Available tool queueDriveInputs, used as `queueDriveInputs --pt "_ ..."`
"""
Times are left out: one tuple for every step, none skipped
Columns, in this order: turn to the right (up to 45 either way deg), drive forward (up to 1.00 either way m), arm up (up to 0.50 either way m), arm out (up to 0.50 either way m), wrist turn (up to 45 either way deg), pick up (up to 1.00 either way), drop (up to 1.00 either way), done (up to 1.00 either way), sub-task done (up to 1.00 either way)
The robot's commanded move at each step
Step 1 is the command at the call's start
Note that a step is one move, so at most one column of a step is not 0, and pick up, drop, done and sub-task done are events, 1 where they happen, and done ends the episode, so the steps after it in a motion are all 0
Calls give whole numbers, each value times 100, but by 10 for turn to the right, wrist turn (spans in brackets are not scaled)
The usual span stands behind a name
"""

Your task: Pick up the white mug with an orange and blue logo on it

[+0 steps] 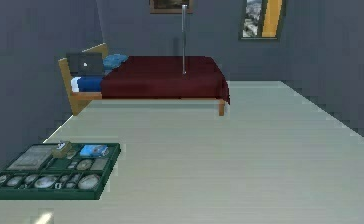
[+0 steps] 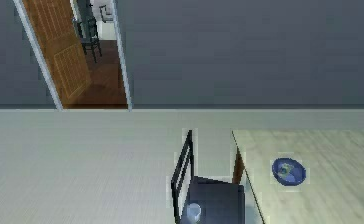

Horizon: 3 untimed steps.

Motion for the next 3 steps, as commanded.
queueDriveInputs --pt "0 0 48 0 0 0 0 0 0" --pt "0 0 0 28 0 0 0 0 0" --pt "0 0 0 0 450 0 0 0 0"
